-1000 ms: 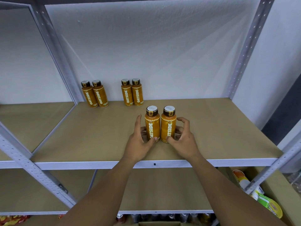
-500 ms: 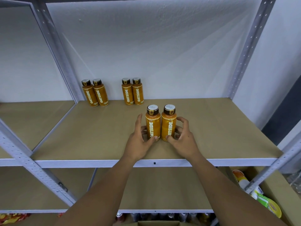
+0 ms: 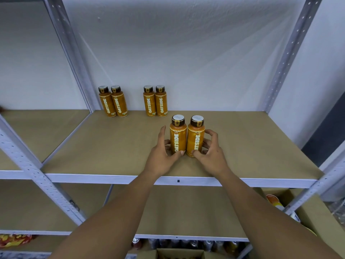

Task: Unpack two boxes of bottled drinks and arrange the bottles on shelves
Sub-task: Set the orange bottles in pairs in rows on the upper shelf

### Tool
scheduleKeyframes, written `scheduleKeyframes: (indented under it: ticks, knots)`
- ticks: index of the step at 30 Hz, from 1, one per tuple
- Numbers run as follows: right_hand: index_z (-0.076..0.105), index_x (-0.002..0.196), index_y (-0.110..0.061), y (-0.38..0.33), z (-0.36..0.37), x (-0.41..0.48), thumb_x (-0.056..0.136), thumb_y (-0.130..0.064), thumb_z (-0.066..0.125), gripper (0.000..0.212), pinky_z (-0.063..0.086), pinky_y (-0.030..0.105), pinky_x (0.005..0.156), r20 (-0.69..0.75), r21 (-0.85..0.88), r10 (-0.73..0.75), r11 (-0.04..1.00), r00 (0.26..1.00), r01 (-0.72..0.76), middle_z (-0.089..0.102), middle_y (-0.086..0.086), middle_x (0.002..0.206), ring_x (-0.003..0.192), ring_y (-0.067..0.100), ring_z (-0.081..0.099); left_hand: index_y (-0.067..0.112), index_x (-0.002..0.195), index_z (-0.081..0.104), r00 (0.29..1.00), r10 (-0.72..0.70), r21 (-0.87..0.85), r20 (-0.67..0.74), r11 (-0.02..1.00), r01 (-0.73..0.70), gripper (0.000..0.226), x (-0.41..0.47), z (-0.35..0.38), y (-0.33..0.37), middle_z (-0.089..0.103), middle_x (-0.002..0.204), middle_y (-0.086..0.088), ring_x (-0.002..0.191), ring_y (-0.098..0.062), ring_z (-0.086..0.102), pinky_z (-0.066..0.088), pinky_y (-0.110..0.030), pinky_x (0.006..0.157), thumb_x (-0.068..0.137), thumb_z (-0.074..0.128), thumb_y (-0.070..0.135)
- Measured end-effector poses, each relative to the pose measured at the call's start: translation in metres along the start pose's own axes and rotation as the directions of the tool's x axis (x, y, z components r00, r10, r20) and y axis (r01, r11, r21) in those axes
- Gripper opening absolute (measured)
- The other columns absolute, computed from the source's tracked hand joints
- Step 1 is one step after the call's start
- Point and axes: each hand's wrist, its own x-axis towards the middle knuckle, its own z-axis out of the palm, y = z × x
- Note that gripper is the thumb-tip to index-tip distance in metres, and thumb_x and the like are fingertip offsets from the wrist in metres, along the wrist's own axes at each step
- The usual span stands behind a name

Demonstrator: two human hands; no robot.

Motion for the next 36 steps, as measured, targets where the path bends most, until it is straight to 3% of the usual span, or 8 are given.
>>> scheduleKeyframes:
  ticks: [7,12,15,20,28,36]
  knots:
    - [0.03,0.148,-0.037,-0.016,-0.014,0.007,0.087,-0.026,0.081,0.08,0.048,0.034,0.102,-0.037,0.126,-0.01,0.992,0.999,0.015,0.055,0.003,0.145,0.128,0.017,0.055,0.046,0.16,0.0,0.997,0.075,-0.034,0.016,0.997,-0.074,0.109,0.01,-0.023,0.021,0.044,0.158,-0.001,0.134,-0.018,0.052,0.051,-0.041,0.104,0.086,0.08,0.042]
    - [0.031,0.145,-0.045,-0.04,-0.03,0.017,0.08,-0.035,0.086,0.085,0.052,0.033,0.095,0.004,-0.037,-0.15,0.988,0.989,0.15,0.053,-0.009,0.141,0.119,0.01,0.056,0.049,0.156,0.019,0.986,0.16,0.053,0.043,0.985,-0.162,0.093,0.022,-0.043,0.04,0.051,0.15,0.001,0.116,-0.018,0.062,0.058,-0.044,0.095,0.086,0.081,0.038]
    - [0.033,0.143,-0.047,-0.045,-0.034,0.024,0.081,-0.035,0.085,0.082,0.057,0.037,0.093,0.057,-0.154,-0.193,0.968,0.98,0.2,0.058,-0.004,0.141,0.115,0.01,0.059,0.047,0.154,0.025,0.981,0.18,0.114,0.078,0.976,-0.188,0.088,0.025,-0.044,0.042,0.054,0.149,-0.002,0.111,-0.016,0.064,0.058,-0.042,0.093,0.087,0.08,0.035]
    - [0.033,0.142,-0.046,-0.039,-0.037,0.033,0.083,-0.032,0.083,0.079,0.057,0.04,0.094,0.05,-0.174,-0.206,0.962,0.977,0.212,0.06,-0.001,0.14,0.118,0.012,0.06,0.044,0.154,0.027,0.979,0.195,0.126,0.063,0.971,-0.201,0.084,0.035,-0.035,0.042,0.054,0.15,-0.002,0.118,-0.021,0.064,0.058,-0.04,0.094,0.089,0.079,0.033]
    - [0.032,0.145,-0.04,-0.022,-0.052,0.074,0.086,-0.031,0.081,0.076,0.049,0.03,0.085,0.022,-0.196,-0.204,0.959,0.979,0.205,0.053,-0.012,0.122,0.108,0.012,0.059,0.044,0.156,0.023,0.976,0.195,0.133,0.095,0.969,-0.207,0.085,0.082,-0.007,0.053,0.052,0.152,-0.001,0.123,-0.022,0.063,0.057,-0.044,0.097,0.091,0.077,0.032]
    - [0.033,0.145,-0.037,0.001,-0.063,0.141,0.087,-0.029,0.08,0.076,0.052,0.037,0.087,-0.002,-0.238,-0.232,0.945,0.973,0.225,0.058,0.002,0.12,0.106,0.022,0.063,0.044,0.155,0.018,0.973,0.215,0.167,0.087,0.96,-0.227,0.084,0.146,0.022,0.056,0.058,0.146,-0.002,0.115,-0.023,0.067,0.059,-0.047,0.094,0.094,0.074,0.035]
